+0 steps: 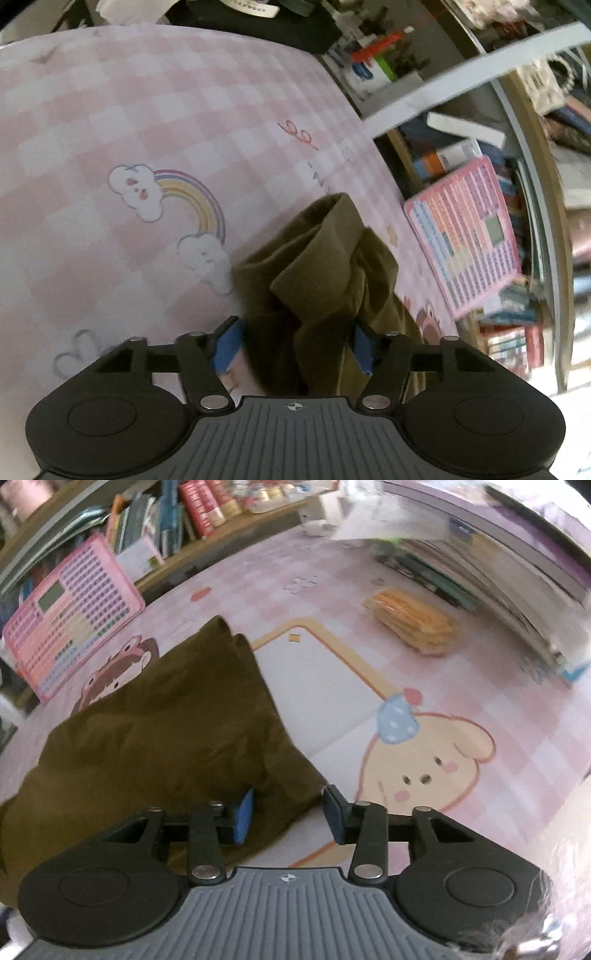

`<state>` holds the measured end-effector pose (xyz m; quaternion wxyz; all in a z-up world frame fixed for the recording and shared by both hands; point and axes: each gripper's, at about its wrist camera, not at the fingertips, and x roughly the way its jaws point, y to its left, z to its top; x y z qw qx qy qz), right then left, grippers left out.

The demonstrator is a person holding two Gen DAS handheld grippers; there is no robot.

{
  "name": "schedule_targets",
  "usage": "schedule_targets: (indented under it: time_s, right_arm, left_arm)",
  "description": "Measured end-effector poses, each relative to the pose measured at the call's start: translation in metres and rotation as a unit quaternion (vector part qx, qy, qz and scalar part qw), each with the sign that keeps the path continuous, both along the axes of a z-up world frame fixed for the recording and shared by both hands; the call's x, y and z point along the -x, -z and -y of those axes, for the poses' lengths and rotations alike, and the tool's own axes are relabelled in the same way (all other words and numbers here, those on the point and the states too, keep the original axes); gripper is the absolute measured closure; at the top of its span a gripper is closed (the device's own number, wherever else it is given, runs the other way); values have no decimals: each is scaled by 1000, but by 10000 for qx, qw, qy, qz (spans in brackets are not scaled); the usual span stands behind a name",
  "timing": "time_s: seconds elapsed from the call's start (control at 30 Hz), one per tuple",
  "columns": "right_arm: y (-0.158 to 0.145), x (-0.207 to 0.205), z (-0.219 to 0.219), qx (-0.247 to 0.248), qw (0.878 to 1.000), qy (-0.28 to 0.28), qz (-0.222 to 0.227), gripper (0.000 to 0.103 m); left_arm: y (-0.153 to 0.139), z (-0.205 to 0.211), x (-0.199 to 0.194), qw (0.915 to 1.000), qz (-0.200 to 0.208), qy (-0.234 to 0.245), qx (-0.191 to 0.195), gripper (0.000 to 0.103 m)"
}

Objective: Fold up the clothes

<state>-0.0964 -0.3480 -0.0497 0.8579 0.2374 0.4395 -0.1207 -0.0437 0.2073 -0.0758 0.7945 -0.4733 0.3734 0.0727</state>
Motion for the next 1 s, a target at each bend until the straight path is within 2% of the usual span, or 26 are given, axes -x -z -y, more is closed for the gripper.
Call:
schedule_targets:
  time_s: [0.03, 0.1, 0.13, 0.17, 0.2, 0.23, 0.3, 0.4, 0.47, 0.67, 0.77, 0.8, 0.83, 0.87, 0.9, 1.0]
  right_arm:
    - [0, -3, -3, 48, 9999, -91, 13, 79]
    - [1, -12, -9, 150, 9995, -257, 60, 84]
    - [1, -16, -11, 203, 9992, -337, 84, 85]
    - [2, -22, -14, 269, 9988, -394, 106, 86]
    - [2, -28, -17, 327, 9984, -446, 128, 86]
    - [2, -34, -18, 322, 9983, -465, 149, 87]
    - [2, -45, -22, 285, 9980, -524, 197, 87]
    - [3, -58, -33, 218, 9966, -733, 312, 87]
    - [3, -66, -45, 307, 9947, -911, 359, 87]
    - [3, -76, -58, 542, 9922, -1061, 366, 87]
    - [3, -77, -59, 578, 9924, -1027, 342, 83]
    - [3, -76, -61, 613, 9925, -1006, 329, 80]
    - [2, -76, -62, 647, 9925, -984, 319, 68]
    - [1, -72, -64, 662, 9926, -956, 338, 57]
    - [-1, -69, -65, 678, 9927, -928, 356, 57]
    - [-9, -58, -68, 682, 9931, -842, 443, 52]
  left_arm:
    - [2, 2, -6, 10000, -89, 11, 16, 79]
    - [-7, 12, -18, 9990, 18, 385, -235, 89]
    - [-19, 20, -22, 9956, 213, 713, -564, 90]
    - [-37, 33, -24, 9864, 547, 1113, -1082, 90]
    - [-53, 41, -24, 9760, 880, 1374, -1442, 90]
    - [-63, 42, -22, 9718, 1105, 1417, -1527, 90]
    - [-57, 27, -21, 9809, 1070, 1011, -1268, 90]
    - [-19, -1, -28, 9926, 318, 510, -1053, 90]
    - [0, -9, -29, 9937, 1, 400, -1045, 90]
    - [4, -7, -36, 9926, 132, 447, -1123, 88]
    - [2, -11, -35, 9921, 161, 510, -1136, 83]
    - [-1, -10, -30, 9913, 167, 545, -1183, 77]
    - [-3, -8, -28, 9903, 148, 548, -1267, 68]
    - [-7, -6, -25, 9890, 124, 544, -1371, 63]
    - [-11, -3, -22, 9871, 106, 523, -1512, 56]
    - [-28, 9, -6, 9805, 254, 585, -1860, 49]
